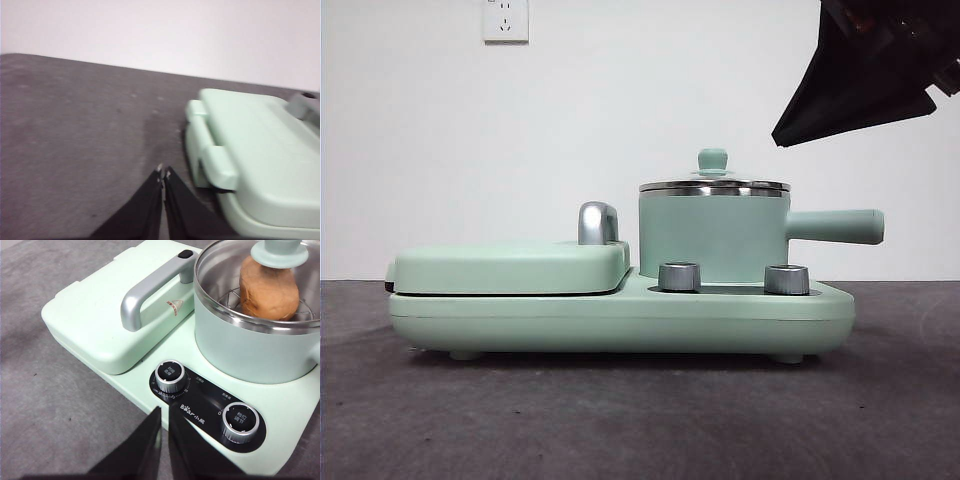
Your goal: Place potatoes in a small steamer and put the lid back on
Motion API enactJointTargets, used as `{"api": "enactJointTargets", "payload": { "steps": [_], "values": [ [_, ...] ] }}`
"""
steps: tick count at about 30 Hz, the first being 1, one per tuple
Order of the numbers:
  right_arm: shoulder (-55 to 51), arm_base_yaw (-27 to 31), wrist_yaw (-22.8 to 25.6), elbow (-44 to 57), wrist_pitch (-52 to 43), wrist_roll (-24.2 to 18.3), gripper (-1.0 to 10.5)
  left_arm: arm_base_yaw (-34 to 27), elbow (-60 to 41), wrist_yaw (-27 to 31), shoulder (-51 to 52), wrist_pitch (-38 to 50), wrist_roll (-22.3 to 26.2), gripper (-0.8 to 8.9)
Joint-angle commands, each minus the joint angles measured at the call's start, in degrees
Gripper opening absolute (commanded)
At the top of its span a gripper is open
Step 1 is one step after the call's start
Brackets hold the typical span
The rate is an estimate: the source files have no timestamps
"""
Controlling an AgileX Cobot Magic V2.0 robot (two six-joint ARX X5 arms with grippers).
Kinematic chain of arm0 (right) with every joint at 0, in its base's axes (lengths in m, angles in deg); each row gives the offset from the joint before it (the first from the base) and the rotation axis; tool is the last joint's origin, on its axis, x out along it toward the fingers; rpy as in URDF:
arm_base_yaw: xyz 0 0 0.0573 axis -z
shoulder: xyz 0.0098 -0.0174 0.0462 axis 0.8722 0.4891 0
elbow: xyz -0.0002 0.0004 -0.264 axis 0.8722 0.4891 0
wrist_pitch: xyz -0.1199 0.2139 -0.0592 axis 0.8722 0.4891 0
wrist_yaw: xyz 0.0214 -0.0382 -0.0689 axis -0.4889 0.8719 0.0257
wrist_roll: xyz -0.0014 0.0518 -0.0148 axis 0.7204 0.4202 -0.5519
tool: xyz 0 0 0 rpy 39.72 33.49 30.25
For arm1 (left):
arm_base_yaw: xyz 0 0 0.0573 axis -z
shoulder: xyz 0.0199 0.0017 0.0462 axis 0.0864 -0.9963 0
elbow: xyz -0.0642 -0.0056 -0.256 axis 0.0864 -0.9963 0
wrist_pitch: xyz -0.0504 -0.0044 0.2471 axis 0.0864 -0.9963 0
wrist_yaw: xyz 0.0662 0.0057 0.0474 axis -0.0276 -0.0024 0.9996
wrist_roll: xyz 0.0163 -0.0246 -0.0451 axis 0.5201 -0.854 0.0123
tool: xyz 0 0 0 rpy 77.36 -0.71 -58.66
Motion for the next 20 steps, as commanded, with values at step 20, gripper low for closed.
{"api": "enactJointTargets", "payload": {
  "steps": [20],
  "values": [
    [0.2, -0.3, 0.1, -0.8, -0.6, -0.4, 0.2, -2.8, -3.8, -0.7, 6.6, -5.1, 0.5, 0.06]
  ]
}}
